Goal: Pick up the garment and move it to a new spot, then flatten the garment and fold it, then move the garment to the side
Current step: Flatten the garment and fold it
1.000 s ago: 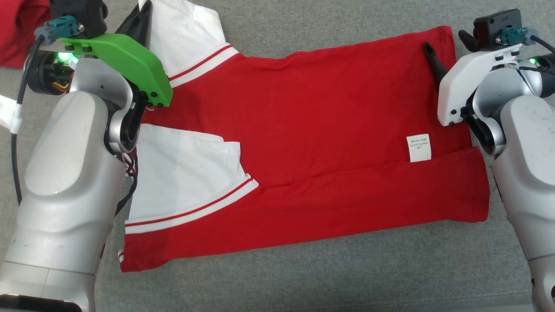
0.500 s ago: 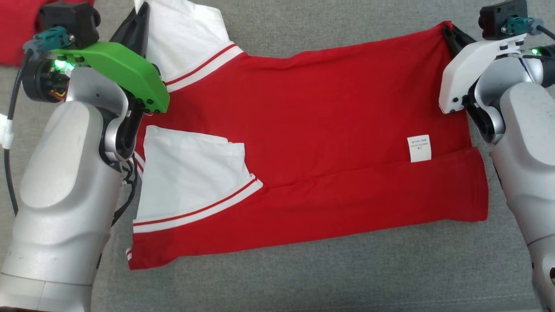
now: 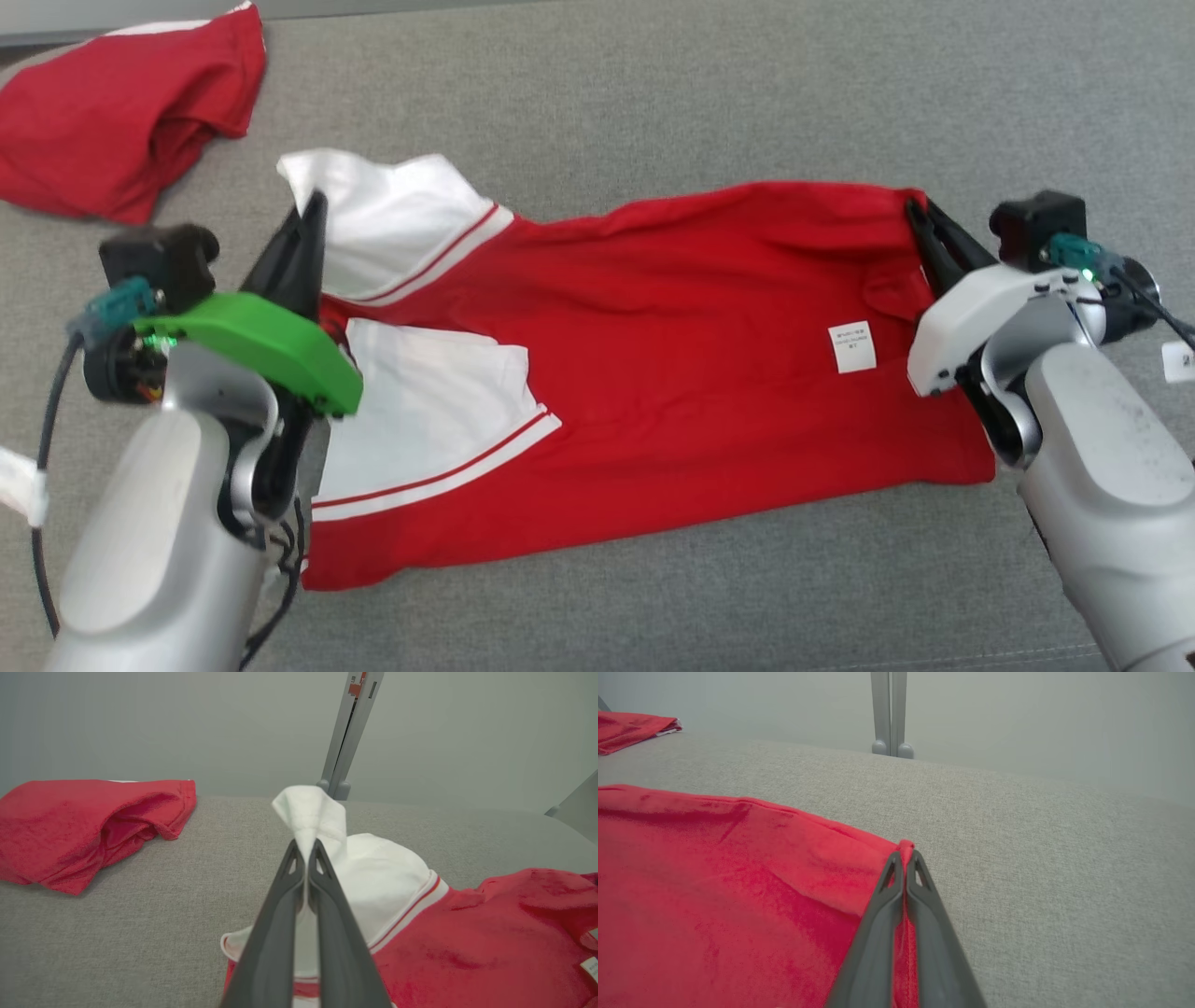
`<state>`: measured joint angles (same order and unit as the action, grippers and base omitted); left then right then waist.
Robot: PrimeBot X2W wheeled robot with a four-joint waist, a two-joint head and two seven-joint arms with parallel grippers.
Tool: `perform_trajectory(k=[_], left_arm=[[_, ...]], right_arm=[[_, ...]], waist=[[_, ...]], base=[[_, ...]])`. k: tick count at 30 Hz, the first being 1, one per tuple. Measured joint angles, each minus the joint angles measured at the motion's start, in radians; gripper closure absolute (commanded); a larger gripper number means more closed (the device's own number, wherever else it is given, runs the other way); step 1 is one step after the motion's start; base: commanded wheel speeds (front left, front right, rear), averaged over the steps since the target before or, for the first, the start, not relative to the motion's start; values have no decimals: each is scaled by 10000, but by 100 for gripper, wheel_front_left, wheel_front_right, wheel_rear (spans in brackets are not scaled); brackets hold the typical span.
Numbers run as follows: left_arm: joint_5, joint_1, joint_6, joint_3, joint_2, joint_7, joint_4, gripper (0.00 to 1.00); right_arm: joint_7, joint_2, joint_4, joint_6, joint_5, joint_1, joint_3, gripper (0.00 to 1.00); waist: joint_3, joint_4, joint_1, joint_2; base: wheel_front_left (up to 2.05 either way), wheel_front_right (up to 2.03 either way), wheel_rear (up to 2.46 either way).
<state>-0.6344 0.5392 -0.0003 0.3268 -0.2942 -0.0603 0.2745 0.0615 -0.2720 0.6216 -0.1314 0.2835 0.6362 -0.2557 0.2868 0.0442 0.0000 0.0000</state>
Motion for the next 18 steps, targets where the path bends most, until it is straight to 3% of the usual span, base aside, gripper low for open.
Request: perform_trajectory(k=[10,18], left_arm=[[-617,-3169,460,-88,134,485,-1590,100],[-761,-4172,589,59,449,876,-1367,100]], right_arm=[[460,397,-1202,0,48,-2289,1271,100],[238,848,-1906,0,-186,-3403,1960,100]], waist=[[-993,81,0,0],[-1180,193,0,0]], base=[[0,0,0],[0,0,0]])
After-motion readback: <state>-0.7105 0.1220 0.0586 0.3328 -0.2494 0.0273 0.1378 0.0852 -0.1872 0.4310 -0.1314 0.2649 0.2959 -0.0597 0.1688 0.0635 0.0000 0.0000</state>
